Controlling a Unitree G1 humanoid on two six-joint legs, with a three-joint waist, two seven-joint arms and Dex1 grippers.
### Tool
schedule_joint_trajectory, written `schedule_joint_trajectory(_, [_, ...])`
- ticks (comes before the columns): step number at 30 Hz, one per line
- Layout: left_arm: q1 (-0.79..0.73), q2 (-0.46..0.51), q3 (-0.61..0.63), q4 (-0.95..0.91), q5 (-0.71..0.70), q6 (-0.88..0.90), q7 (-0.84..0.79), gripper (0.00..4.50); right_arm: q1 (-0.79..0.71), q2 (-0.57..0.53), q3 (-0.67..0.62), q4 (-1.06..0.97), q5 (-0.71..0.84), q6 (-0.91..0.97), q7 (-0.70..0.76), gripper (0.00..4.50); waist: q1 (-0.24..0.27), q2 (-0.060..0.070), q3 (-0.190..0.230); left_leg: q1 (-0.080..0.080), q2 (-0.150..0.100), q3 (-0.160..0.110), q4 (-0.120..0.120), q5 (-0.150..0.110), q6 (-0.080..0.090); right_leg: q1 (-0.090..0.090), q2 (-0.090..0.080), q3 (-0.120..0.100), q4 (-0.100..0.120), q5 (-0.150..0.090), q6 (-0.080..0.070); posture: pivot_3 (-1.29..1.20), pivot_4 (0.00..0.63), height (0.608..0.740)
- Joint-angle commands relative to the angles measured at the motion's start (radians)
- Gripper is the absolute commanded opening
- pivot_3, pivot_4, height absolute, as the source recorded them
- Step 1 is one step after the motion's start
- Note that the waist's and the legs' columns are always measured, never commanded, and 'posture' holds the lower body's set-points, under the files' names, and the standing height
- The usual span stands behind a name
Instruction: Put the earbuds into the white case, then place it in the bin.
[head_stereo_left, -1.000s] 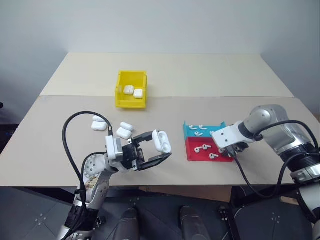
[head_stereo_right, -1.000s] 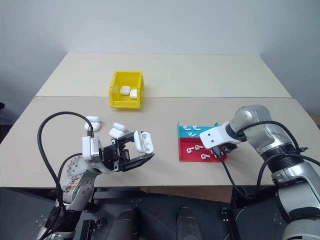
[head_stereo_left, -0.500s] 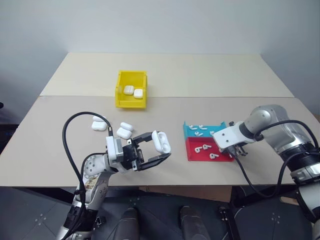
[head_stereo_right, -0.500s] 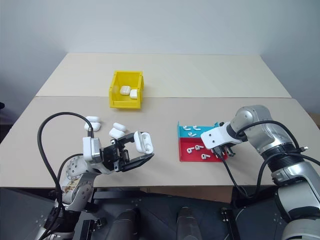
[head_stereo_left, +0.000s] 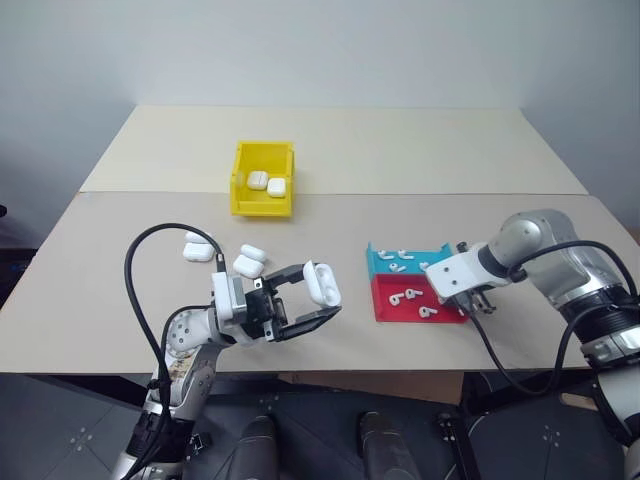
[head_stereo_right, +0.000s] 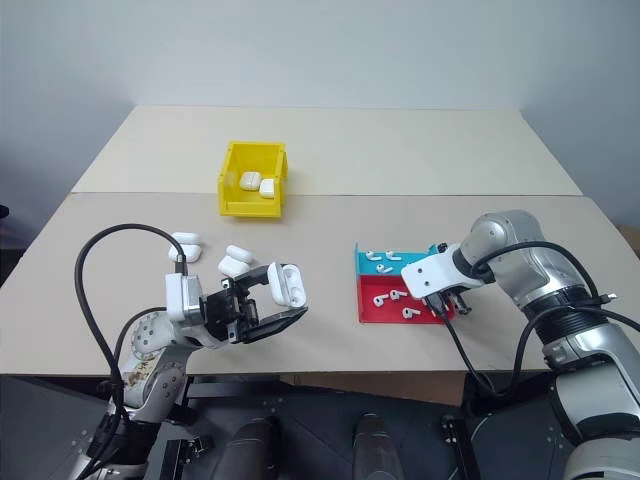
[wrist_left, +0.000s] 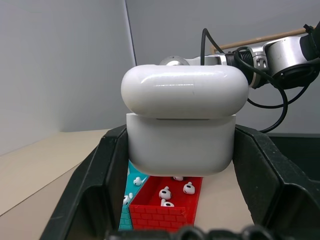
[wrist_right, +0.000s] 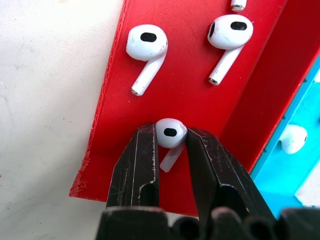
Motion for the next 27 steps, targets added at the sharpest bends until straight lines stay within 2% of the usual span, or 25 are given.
schedule_joint_trajectory(1, [-0.025, -0.008, 0.009, -0.052, -0.014, 0.003, 0.012, 2.79, 0.013, -0.031, -0.078, -0.098, 0.077, 0.055, 0.025, 0.77, 0.001, 0.000, 0.000, 0.000, 0.000, 0.000, 0.000, 0.000, 0.000, 0.000, 0.000, 0.000, 0.000, 0.000, 0.000, 0.00, 0.150, 0.740])
schedule_joint_trajectory(7, [-0.081, -0.025, 0.005, -0.123, -0.069, 0.068, 0.040, 2.79, 0.050, -0.077, -0.302, -0.339, 0.318, 0.293, -0.001, 0.77, 0.005, 0.000, 0.000, 0.000, 0.000, 0.000, 0.000, 0.000, 0.000, 0.000, 0.000, 0.000, 0.000, 0.000, 0.000, 0.00, 0.150, 0.740])
schedule_joint_trajectory(11, [-0.121, -0.003, 0.009, -0.193, -0.141, 0.183, 0.063, 2.79, 0.048, 0.016, -0.577, -0.457, 0.632, 0.542, -0.134, 0.77, 0.000, 0.000, 0.000, 0.000, 0.000, 0.000, 0.000, 0.000, 0.000, 0.001, 0.000, 0.000, 0.000, 0.000, 0.000, 0.00, 0.150, 0.740])
schedule_joint_trajectory(14, [-0.148, 0.026, 0.014, -0.226, -0.208, 0.277, 0.057, 2.79, 0.093, 0.080, -0.696, -0.539, 0.794, 0.563, -0.185, 0.77, 0.002, 0.000, 0.000, 0.001, 0.000, -0.002, 0.000, 0.000, 0.000, 0.002, 0.000, -0.001, 0.000, 0.000, 0.000, 0.00, 0.150, 0.740])
schedule_joint_trajectory(20, [-0.192, 0.064, -0.002, -0.225, -0.226, 0.353, 0.011, 2.79, 0.161, 0.266, -0.776, -0.702, 1.058, 0.506, -0.278, 0.77, -0.003, 0.000, 0.000, 0.001, 0.000, -0.002, 0.001, 0.000, 0.000, 0.003, 0.001, -0.001, 0.000, 0.000, 0.000, 0.00, 0.150, 0.740])
schedule_joint_trajectory(27, [-0.225, 0.058, 0.004, -0.197, -0.205, 0.370, -0.017, 2.79, 0.179, 0.416, -0.678, -0.742, 1.090, 0.391, -0.305, 0.77, -0.004, 0.000, 0.000, 0.001, 0.000, -0.003, 0.000, 0.000, 0.000, 0.003, 0.001, -0.001, 0.000, 0.000, 0.000, 0.00, 0.150, 0.740])
